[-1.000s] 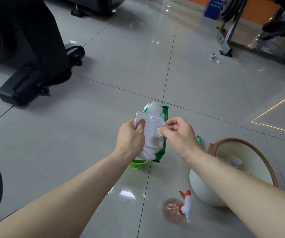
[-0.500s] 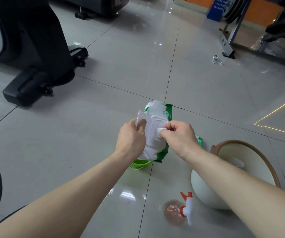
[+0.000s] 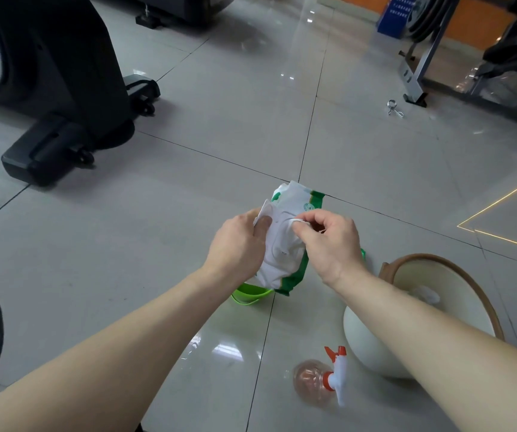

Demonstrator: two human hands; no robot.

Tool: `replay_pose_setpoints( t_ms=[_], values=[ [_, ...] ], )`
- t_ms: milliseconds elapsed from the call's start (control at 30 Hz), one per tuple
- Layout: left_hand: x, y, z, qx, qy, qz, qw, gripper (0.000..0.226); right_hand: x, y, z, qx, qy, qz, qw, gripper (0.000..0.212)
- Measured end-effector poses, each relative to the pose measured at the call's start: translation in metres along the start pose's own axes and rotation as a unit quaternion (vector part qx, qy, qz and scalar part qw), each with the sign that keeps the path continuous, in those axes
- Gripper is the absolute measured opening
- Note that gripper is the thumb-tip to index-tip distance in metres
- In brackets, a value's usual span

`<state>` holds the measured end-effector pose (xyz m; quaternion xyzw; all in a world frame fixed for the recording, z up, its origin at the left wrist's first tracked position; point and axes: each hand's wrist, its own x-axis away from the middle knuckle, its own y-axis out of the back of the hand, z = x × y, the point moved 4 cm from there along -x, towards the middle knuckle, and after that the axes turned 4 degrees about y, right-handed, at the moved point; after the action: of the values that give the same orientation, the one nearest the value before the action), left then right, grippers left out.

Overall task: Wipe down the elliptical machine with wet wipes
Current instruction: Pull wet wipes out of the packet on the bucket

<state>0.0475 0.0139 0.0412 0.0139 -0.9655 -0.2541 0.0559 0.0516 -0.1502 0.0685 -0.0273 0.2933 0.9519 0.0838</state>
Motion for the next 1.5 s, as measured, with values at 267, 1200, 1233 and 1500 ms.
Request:
replay_pose_setpoints(
  t_ms=[267, 1200, 1233, 1500],
  values=[
    [-0.003, 0.001, 0.004, 0.022, 0.021, 0.005, 1.0, 0.037, -0.004, 0.006, 0.001, -0.023, -0.02, -0.066, 0.997, 0.013],
    [0.005, 0.005, -0.004, 0.119, -0.009, 0.102, 0.988, 0.01, 0.003, -0.001, 0.01, 0.013, 0.113, -0.025, 0.993, 0.013],
    [0.007, 0.004, -0.005, 0.12, -0.017, 0.112, 0.986, 0.004, 0.003, -0.001, 0.01, 0.015, 0.108, -0.014, 0.994, 0.014],
    [0.003, 0.004, -0.001, 0.074, -0.059, 0.06, 0.994, 0.018, 0.001, 0.012, 0.007, 0.055, 0.024, 0.112, 0.992, 0.014]
  ],
)
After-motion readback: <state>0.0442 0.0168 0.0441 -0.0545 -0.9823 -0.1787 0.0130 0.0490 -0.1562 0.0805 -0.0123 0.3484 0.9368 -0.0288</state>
